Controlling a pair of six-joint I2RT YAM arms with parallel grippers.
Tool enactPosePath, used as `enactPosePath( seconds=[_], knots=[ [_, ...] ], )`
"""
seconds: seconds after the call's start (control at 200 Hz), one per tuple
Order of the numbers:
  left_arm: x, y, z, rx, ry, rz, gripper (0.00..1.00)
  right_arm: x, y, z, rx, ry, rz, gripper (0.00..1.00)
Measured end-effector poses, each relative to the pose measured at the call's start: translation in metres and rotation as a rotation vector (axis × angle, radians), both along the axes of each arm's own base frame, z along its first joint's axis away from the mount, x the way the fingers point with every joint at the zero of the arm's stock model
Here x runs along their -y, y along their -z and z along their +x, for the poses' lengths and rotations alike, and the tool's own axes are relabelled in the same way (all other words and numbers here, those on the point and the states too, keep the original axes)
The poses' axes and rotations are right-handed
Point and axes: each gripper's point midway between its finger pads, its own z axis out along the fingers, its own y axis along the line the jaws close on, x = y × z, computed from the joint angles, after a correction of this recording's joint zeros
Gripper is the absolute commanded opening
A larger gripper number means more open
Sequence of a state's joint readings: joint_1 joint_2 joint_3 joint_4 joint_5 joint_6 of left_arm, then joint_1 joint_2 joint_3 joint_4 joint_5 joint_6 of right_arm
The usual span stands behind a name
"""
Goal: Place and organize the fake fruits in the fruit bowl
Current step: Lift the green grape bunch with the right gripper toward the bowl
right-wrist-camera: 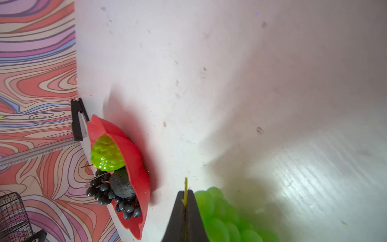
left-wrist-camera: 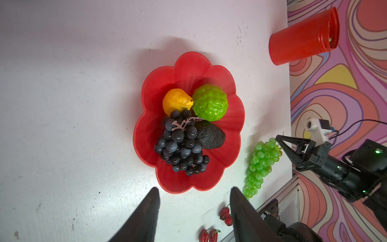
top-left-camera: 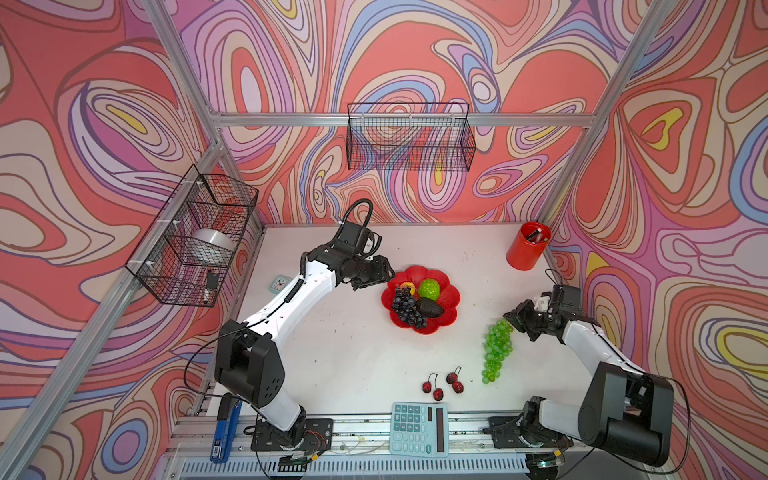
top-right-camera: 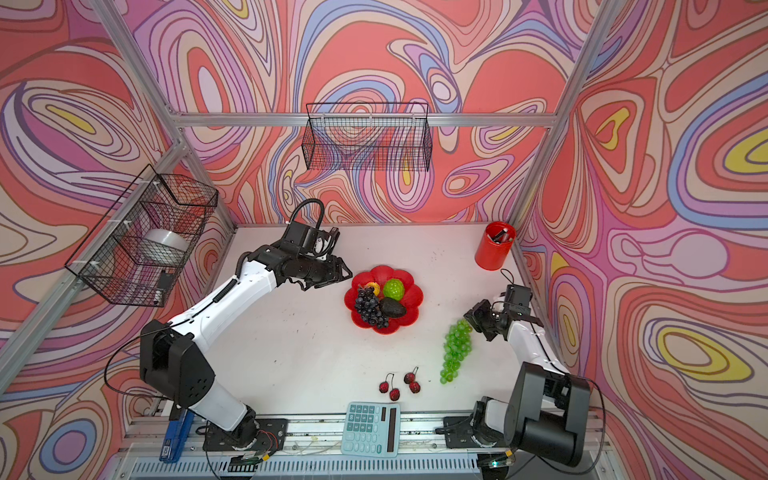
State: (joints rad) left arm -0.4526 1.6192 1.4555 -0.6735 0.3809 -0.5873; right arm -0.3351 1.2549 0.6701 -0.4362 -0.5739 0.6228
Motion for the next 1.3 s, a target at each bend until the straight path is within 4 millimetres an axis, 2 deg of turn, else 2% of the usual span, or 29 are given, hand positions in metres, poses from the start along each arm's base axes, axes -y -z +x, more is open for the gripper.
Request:
enactPosePath(
  seconds=[0.15,0.401,0.551,0.756,0.957,1.187,1.297],
  knots=[
    [-0.003,0.002,-0.001,-0.009,-0.008,0.016,0.57,0.001,-0.036,0.012,0.094,-0.032,-0.026,0.0],
    [-0.007,-0.002,-0.001,-0.007,-0.021,0.035,0.57,-0.005,-0.063,0.015,0.132,-0.069,-0.008,0.0],
    [-0.007,-0.01,0.003,0.012,-0.029,0.036,0.57,-0.013,-0.102,0.028,0.208,-0.113,-0.016,0.0],
    [-0.011,-0.009,0.002,0.008,-0.039,0.054,0.57,-0.038,-0.17,0.05,0.35,-0.216,-0.011,0.0],
    [-0.015,-0.006,0.002,0.001,-0.05,0.075,0.57,-0.065,-0.209,0.068,0.383,-0.32,0.0,0.0],
    [-0.017,-0.006,0.003,0.008,-0.061,0.088,0.57,-0.1,-0.235,0.078,0.41,-0.433,0.023,0.0],
    [-0.02,-0.01,0.003,0.024,-0.07,0.093,0.57,-0.122,-0.234,0.077,0.401,-0.496,0.059,0.0]
  ],
)
